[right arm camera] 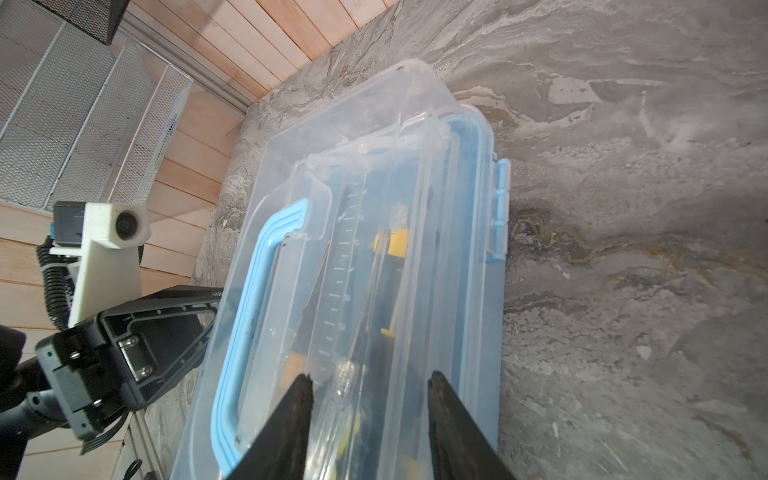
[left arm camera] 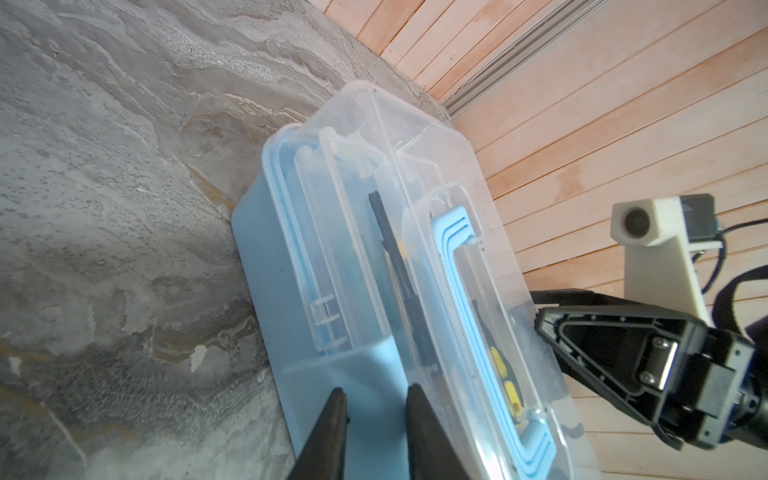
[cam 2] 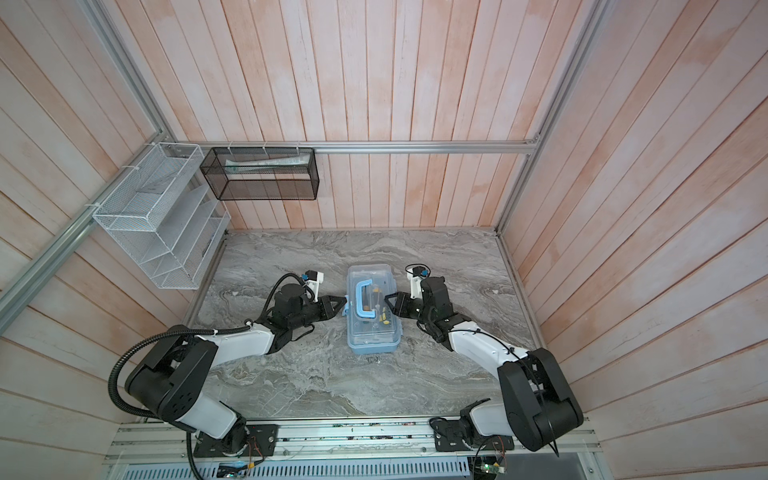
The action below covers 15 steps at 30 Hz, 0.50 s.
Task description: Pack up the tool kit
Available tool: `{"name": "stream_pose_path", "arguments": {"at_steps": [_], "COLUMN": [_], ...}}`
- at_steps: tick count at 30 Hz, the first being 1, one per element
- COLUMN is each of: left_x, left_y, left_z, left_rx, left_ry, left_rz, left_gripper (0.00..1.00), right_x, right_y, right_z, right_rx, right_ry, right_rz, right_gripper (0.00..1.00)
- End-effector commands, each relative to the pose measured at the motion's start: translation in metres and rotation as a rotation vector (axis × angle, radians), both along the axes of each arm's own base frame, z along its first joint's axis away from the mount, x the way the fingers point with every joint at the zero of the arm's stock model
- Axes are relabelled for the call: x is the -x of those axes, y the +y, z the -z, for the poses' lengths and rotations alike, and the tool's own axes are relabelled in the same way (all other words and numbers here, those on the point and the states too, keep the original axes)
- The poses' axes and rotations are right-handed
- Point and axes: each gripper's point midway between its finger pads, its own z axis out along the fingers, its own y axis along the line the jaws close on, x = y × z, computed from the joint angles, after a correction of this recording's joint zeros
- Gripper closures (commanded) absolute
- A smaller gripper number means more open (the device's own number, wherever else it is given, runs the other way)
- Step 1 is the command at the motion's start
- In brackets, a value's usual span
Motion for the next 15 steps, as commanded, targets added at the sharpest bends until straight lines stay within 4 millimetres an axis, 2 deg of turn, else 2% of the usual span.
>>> {"name": "stream_pose_path", "arguments": {"at_steps": [1,8,15], "left_x": [0.0006,0.0017,0.0020], "left_y": [-0.0093,-0.0108,-0.0093], "left_z": [-0.0014,0.0038,-0.0001], "left_rx": [0.013,0.014,-0.011], "left_ry": [-0.001,0.018,0.002], "left_rz": [0.035,0.041,0.036], "left_gripper": [0.73,0.72,0.71], "right_x": [0.0001,-0.0012,-0.0012], "right_y": [0.0071,0.0074,0.0081], "right_z": [0.0010,0.0004,0.0001], "right_rx": [-0.005,-0.004,-0.010], "right_ry": [0.009,0.005,0.005], "right_rz": [-0.029,-0.027,-0.028], "right_gripper": [0.56,0.56,0.56]}}
